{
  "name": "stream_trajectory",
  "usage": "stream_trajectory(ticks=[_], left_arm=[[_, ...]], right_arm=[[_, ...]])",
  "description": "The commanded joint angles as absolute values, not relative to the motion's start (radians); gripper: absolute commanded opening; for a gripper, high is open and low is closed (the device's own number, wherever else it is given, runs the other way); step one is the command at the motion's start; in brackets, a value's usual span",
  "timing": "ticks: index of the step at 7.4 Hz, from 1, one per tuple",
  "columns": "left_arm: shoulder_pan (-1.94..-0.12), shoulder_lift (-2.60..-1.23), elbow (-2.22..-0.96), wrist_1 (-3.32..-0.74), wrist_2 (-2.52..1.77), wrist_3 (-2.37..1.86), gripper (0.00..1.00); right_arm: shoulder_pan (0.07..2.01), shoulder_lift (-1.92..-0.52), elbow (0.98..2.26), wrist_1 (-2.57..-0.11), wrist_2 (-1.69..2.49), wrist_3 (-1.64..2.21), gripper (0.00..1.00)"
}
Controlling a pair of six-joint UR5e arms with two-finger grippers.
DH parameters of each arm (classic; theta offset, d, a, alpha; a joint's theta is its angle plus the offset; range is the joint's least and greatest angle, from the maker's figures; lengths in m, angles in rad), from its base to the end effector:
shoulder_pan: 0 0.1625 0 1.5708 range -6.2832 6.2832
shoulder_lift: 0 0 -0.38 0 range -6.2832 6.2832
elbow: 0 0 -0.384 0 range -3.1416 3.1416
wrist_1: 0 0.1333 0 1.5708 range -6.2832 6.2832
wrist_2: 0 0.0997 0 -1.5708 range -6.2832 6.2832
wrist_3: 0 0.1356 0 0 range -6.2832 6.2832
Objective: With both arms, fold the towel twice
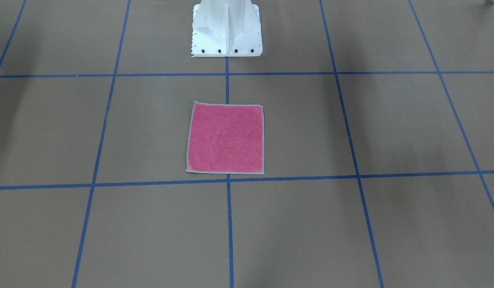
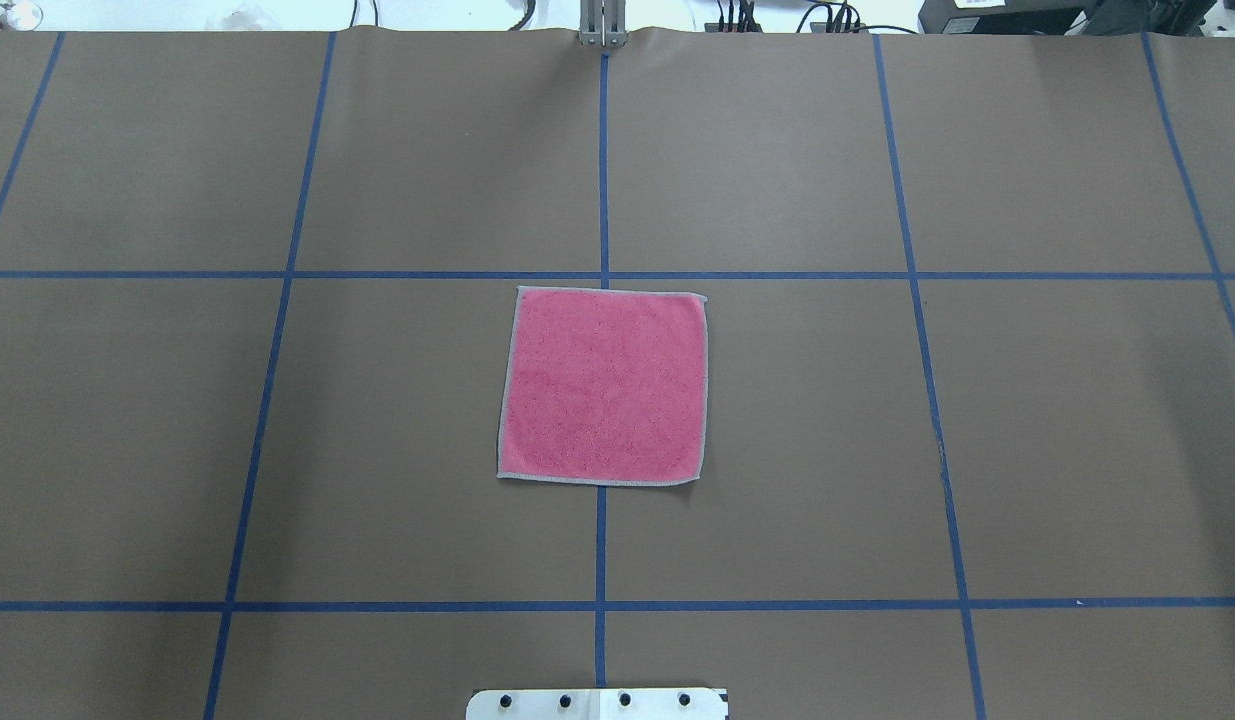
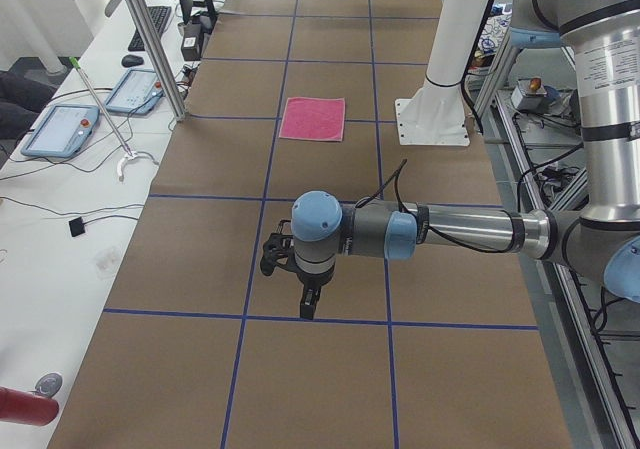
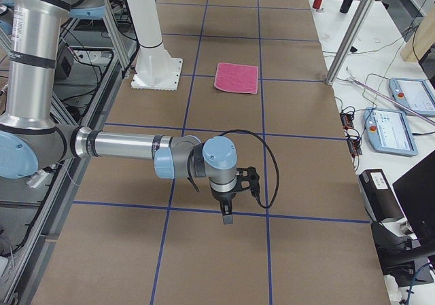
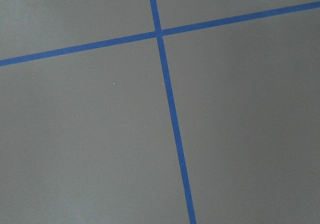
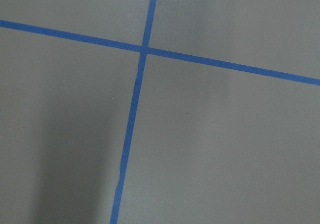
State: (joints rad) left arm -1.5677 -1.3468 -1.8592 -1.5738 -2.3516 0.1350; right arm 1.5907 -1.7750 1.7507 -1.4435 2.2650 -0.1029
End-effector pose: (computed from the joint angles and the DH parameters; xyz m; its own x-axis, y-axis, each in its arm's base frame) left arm -0.0366 -0.4049 0.5977 0.7033 0.1834 -0.6868 -0.0987 0.9820 0.1613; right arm 0.0548 -0.4157 0.6373 0.7677 -0.1524 0.6225 0.0594 0.9841 0.1676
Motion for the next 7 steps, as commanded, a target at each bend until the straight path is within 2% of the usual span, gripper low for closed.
stream_trajectory(ticks=[1, 5, 7], left_arm=[[-1.568, -1.330, -1.888, -1.572, -2.355, 0.133, 1.00], [-1.566, -1.319, -1.948, -1.588, -2.367, 0.123, 1.00], [-1.565, -1.437, -1.961, -1.603, -2.359, 0.126, 1.00]], right_arm=[[1.591, -1.775, 1.753, -1.443, 2.266, -0.101, 1.00], [1.591, -1.760, 1.767, -1.443, 2.266, -0.098, 1.00], [1.589, -1.752, 1.790, -1.442, 2.284, -0.094, 1.00]])
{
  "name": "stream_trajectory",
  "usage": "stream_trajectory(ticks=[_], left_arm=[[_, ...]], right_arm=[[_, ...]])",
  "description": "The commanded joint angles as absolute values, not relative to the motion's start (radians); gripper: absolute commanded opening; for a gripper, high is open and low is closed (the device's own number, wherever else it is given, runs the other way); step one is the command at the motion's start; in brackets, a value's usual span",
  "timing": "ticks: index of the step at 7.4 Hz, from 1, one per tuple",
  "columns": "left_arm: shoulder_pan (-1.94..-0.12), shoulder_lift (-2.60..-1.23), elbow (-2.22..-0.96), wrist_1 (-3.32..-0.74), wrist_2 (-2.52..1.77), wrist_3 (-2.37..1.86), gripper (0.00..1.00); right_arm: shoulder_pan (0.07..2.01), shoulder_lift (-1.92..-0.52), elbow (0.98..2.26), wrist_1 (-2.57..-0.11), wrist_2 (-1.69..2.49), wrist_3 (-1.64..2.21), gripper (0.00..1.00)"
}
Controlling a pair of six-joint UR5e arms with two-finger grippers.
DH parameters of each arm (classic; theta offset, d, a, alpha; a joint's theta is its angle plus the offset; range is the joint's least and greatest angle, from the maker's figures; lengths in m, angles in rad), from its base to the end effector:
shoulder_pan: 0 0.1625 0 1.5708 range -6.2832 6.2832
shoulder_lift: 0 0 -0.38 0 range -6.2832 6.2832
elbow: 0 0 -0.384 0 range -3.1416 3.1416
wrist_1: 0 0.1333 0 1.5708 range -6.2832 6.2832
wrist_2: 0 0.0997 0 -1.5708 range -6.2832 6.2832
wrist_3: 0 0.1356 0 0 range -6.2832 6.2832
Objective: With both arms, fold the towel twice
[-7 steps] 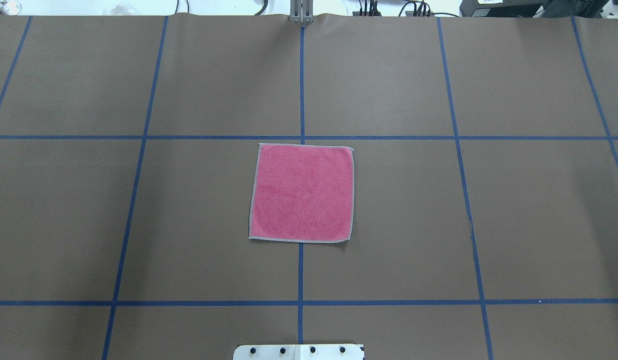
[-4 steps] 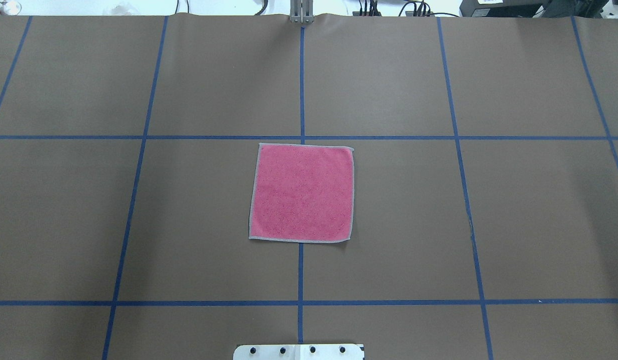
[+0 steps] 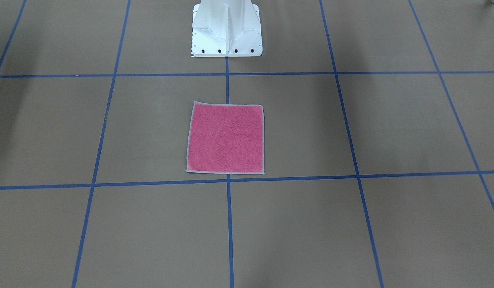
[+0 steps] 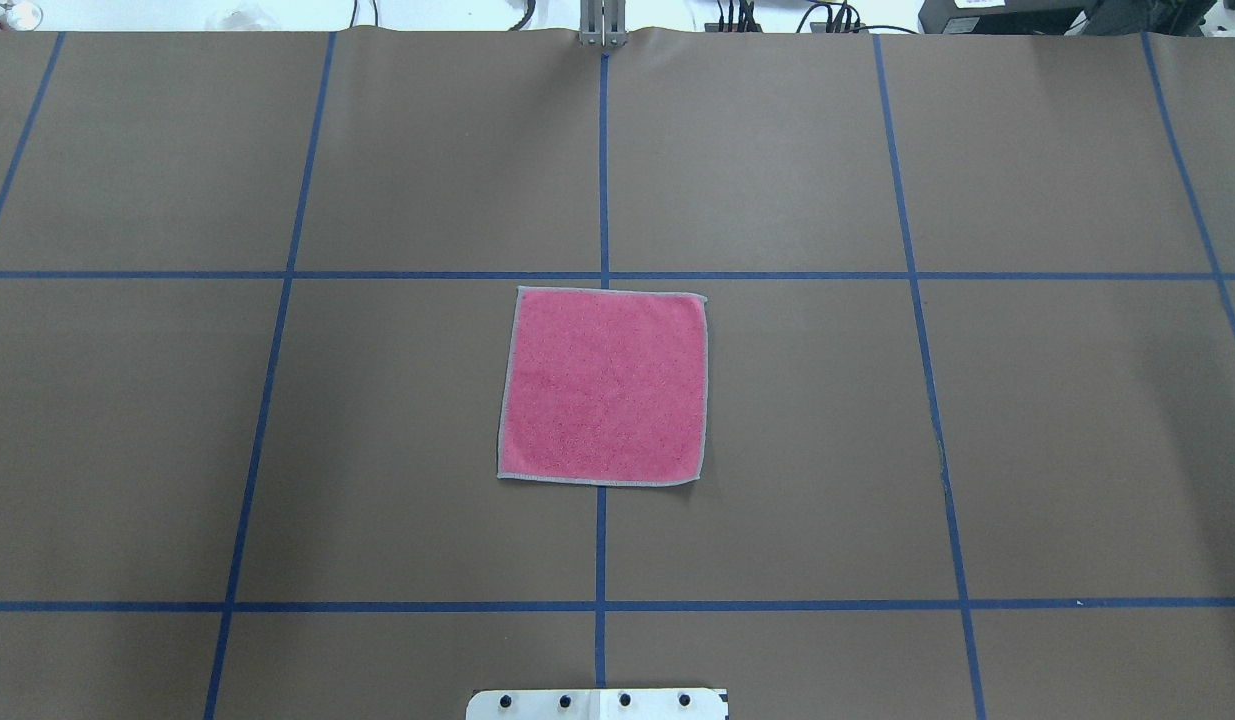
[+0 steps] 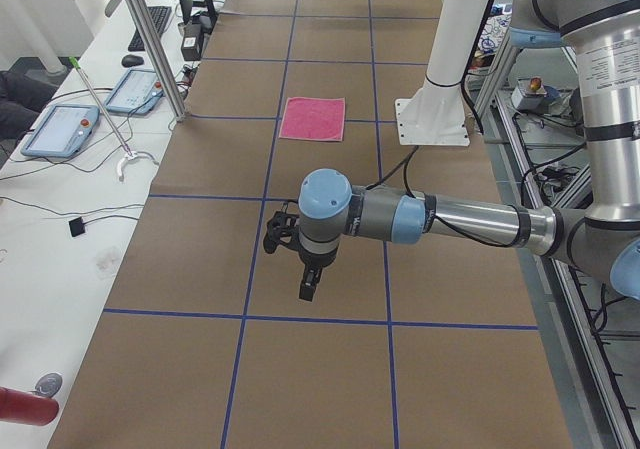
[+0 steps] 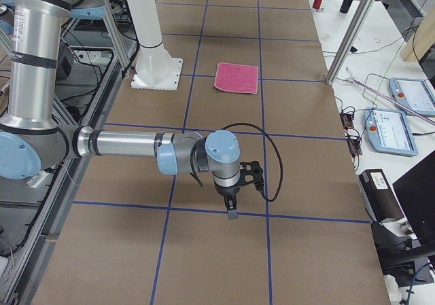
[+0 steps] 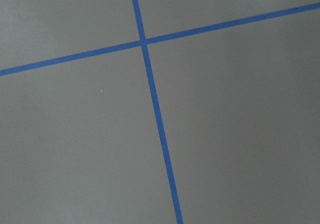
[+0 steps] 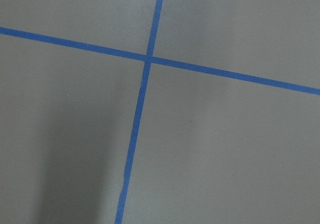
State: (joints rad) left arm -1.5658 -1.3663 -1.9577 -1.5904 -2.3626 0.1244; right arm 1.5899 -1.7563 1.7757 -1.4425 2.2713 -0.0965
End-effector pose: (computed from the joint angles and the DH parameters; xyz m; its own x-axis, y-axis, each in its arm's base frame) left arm -0.0347 -0.4174 0.5383 0.6958 0.2667 -0.6669 -0.0919 0.9539 0.2856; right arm 0.0541 -0.4268 0.6164 0.7644 -0.1752 0.6204 0.0550 0.9766 0.2079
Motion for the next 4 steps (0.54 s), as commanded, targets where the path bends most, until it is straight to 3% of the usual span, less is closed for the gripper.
stream_trajectory(ticks=[1, 4], left_arm=[[-1.565, -1.500, -1.947, -1.617, -2.370, 0.126, 1.00], [-1.563, -1.531, -1.962, -1.656, -2.372, 0.075, 1.00]], right_arm=[[1.589, -1.740, 1.802, -1.442, 2.302, -0.075, 1.00], [1.566, -1.701, 1.850, -1.439, 2.356, 0.105, 1.00]])
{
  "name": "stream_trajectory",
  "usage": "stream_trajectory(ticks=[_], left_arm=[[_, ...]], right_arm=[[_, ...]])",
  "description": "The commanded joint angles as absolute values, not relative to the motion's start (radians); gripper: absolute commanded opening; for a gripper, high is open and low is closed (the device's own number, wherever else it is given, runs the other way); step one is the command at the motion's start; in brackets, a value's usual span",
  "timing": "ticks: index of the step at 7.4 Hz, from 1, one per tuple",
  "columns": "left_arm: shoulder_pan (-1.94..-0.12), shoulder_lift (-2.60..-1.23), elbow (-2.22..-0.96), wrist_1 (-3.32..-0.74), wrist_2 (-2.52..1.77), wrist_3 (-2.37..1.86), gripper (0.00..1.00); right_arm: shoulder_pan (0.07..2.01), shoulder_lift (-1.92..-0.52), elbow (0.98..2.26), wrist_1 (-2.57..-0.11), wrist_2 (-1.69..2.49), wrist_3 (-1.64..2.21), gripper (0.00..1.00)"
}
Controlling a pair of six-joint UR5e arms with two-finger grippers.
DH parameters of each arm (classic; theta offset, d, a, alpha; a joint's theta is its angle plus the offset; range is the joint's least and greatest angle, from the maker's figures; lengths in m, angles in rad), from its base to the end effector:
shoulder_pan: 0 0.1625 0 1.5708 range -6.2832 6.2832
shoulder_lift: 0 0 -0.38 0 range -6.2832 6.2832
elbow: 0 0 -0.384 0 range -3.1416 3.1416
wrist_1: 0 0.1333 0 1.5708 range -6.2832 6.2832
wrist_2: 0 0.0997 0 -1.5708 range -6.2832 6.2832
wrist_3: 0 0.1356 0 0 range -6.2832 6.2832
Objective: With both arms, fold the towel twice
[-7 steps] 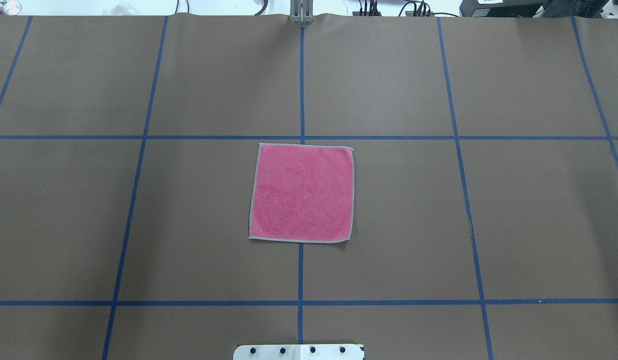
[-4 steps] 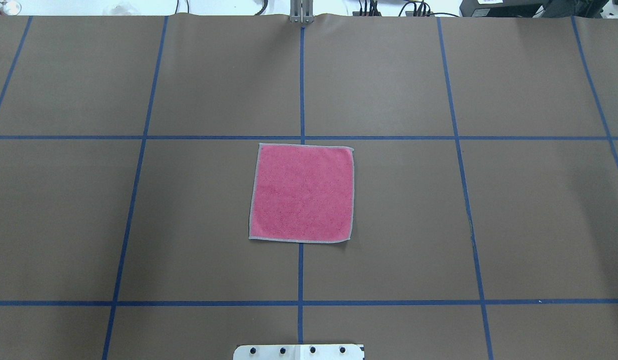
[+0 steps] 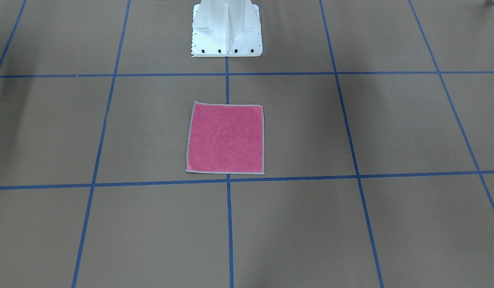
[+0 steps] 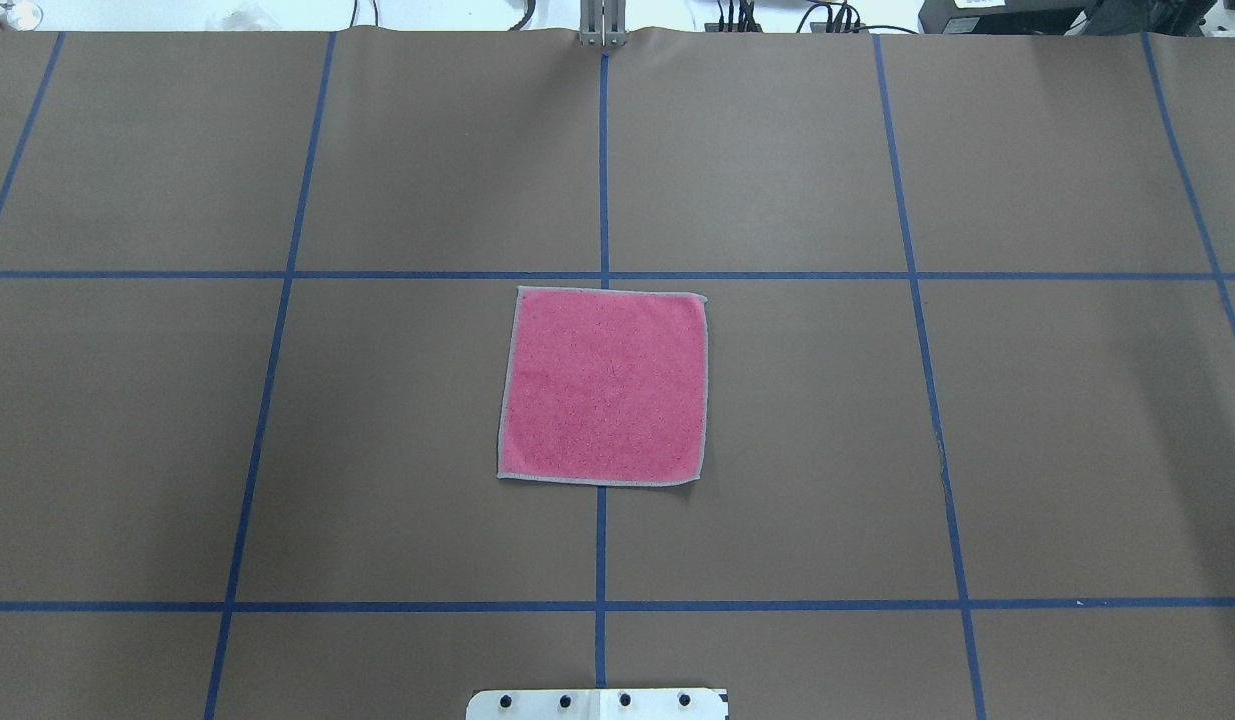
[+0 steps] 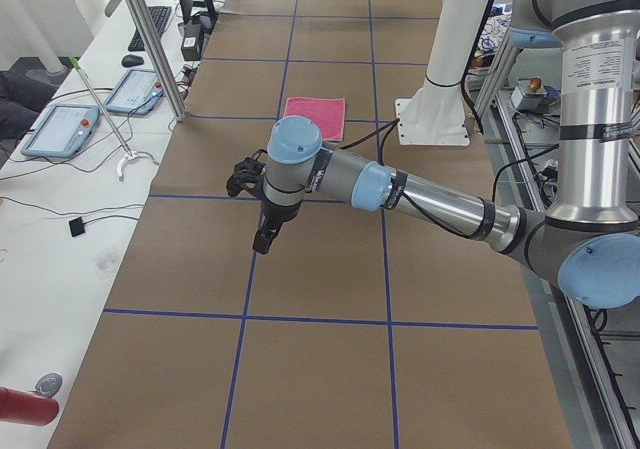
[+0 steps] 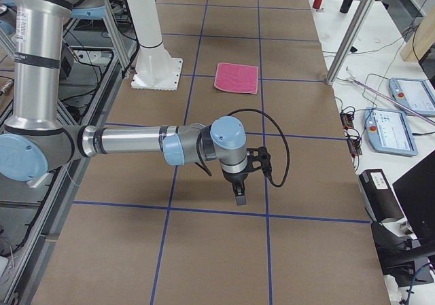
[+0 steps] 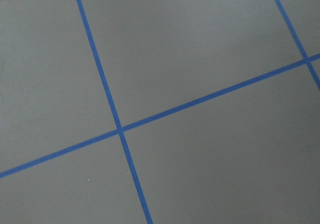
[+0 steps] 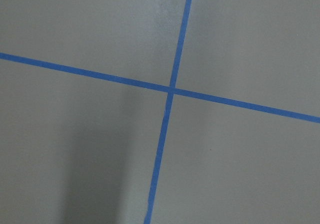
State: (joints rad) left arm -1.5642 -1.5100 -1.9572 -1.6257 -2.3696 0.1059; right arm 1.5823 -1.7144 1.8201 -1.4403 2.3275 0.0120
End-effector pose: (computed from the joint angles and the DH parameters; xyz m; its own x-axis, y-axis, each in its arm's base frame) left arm -0.0330 -0.4687 0.4698 0.6913 0.3673 -0.6223 -0.0796 0.8946 0.4396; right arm 0.0454 -0.4470 0.5706 0.7287 -0.1406 0.6702 -0.0199 0.9739 0.2260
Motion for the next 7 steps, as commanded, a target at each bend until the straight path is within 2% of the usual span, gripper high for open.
stream_trajectory(ticks=[1, 3, 5, 7], left_arm=[[-1.542, -1.529, -1.951, -1.716, -2.422, 0.040, 1.00], [-1.427, -1.535, -1.974, -1.793, -2.470, -0.213, 1.00], [-1.253, -1.537, -1.970, -2.016, -2.456, -0.662, 1.00], [-1.131, -1.542, -1.973, -2.145, -2.403, -0.953, 1.00]], right_arm=[[1.525, -1.701, 1.891, -1.439, 2.358, 0.197, 1.00], [1.407, -1.697, 1.991, -1.431, 2.352, 0.445, 1.00], [1.280, -1.700, 1.999, -1.182, 2.329, 0.809, 1.00], [1.078, -1.698, 2.035, -1.053, 2.164, 1.144, 1.00]])
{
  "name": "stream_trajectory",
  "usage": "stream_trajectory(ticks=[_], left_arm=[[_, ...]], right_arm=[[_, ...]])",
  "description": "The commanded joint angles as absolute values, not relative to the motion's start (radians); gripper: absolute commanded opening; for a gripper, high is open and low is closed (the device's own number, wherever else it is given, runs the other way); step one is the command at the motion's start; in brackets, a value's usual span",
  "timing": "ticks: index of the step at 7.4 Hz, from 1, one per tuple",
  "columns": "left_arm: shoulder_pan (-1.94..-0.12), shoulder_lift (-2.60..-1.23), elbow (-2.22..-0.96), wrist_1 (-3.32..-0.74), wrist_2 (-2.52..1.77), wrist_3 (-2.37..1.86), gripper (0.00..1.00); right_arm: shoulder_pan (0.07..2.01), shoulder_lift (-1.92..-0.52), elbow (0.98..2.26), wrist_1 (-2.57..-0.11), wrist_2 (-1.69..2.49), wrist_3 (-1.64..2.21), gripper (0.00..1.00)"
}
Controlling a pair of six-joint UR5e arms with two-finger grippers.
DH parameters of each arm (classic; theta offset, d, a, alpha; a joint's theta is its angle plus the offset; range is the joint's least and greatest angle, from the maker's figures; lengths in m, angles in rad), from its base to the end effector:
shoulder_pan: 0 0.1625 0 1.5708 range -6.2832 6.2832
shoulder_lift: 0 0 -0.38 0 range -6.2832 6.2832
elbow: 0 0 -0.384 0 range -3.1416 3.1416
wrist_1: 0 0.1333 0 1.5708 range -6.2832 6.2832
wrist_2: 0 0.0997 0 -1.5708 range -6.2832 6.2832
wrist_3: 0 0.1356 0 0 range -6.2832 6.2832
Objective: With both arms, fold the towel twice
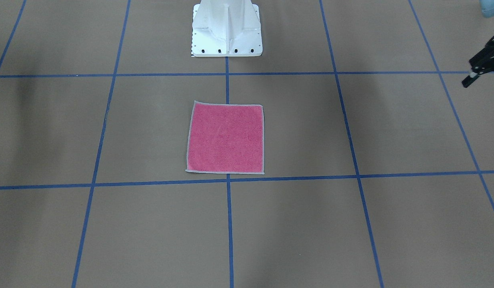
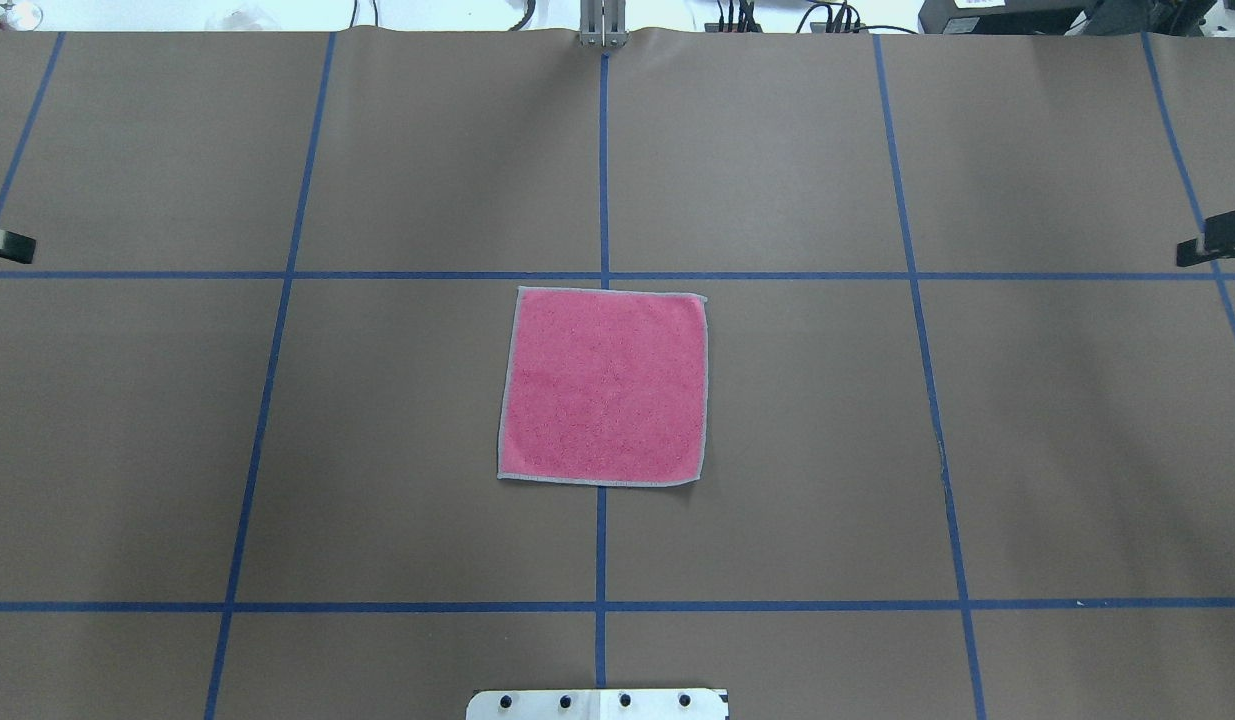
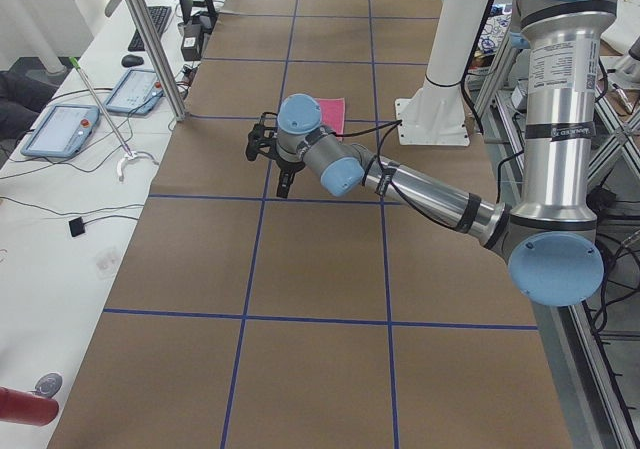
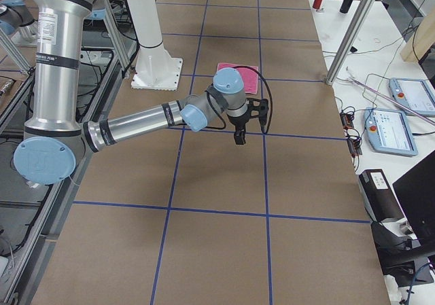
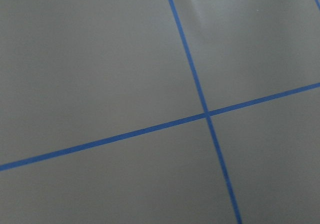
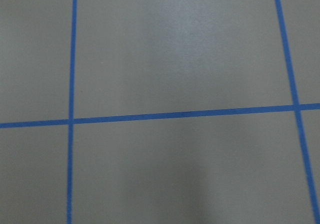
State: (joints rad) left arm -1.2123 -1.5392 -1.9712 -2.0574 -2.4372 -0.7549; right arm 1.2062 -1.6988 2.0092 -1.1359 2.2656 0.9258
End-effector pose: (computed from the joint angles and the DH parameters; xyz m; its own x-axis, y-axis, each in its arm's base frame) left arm 0.1396 -0.4580 0.3862 0.4524 0.1369 -0.8813 0.1096 0.9721 0.2073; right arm -0.1210 -0.4473 0.4310 0.5478 0.1401 0.8248 -0.2922 0.9558 0.0317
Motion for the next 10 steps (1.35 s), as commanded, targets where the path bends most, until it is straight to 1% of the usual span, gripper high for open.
stream_trajectory(ticks=[1, 2, 5, 6, 7, 8, 9, 10], left_arm=[[-1.047, -1.551, -1.971, -2.216, -2.323, -1.088, 1.00], [-0.969, -1.577, -1.971, -2.230, -2.253, -1.188, 1.00], [-0.757, -1.661, -1.970, -2.232, -2.019, -1.458, 1.00], [-0.686, -1.692, -1.965, -2.232, -1.944, -1.529, 1.00], [-0.626, -1.713, -1.960, -2.232, -1.889, -1.589, 1.00], [-0.577, -1.742, -1.954, -2.232, -1.844, -1.682, 1.00], [-0.528, -1.764, -1.950, -2.230, -1.803, -1.740, 1.00], [-0.470, -1.787, -1.928, -2.230, -1.739, -1.768, 1.00]], right_arm=[[0.971, -1.698, 2.092, -1.052, 2.064, 1.295, 1.00], [0.880, -1.695, 2.130, -1.052, 1.987, 1.431, 1.00], [0.647, -1.599, 2.131, -1.061, 1.733, 1.771, 0.95], [0.576, -1.553, 2.119, -1.104, 1.650, 1.828, 0.92], [0.548, -1.479, 2.108, -1.200, 1.646, 1.915, 0.85], [0.496, -1.391, 2.079, -1.291, 1.620, 1.975, 0.84], [0.438, -1.340, 2.036, -1.301, 1.553, 2.027, 0.84], [0.404, -1.304, 1.995, -1.286, 1.531, 2.089, 0.78]])
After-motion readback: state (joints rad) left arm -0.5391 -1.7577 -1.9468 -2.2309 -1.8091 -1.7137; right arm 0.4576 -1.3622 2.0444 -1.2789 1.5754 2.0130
